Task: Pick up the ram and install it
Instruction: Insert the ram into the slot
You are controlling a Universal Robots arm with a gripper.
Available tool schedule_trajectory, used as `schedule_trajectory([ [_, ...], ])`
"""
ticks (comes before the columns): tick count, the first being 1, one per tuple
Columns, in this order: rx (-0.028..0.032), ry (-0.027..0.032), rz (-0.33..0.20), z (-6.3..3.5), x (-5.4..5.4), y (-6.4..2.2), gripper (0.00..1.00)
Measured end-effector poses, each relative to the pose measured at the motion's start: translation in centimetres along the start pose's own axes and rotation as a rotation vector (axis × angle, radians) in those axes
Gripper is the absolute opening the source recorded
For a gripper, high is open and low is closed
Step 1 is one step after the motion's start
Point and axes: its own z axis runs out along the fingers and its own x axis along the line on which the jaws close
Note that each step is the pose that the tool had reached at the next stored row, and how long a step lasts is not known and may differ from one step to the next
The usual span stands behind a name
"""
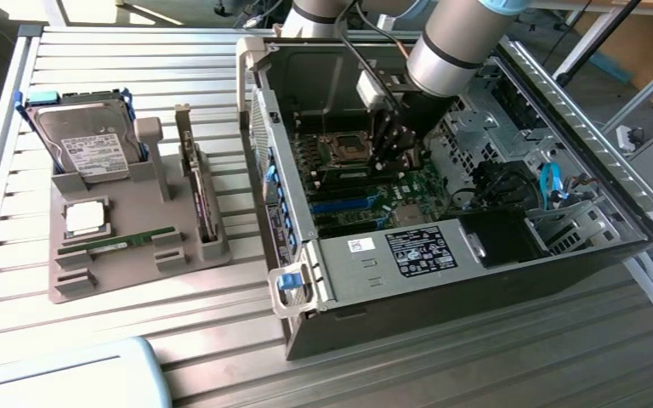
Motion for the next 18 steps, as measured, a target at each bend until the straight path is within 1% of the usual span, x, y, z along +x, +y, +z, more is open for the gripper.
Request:
schedule_trajectory([
  [7,0.0013,-0.0035,0.030,0.20,0.00,-0.02,0.14],
  [11,0.0021,-0.0042,0.030,0.27,-0.01,-0.04,0.14],
  [18,0.0013,-0.0036,0.030,0.31,0.00,-0.03,0.14],
])
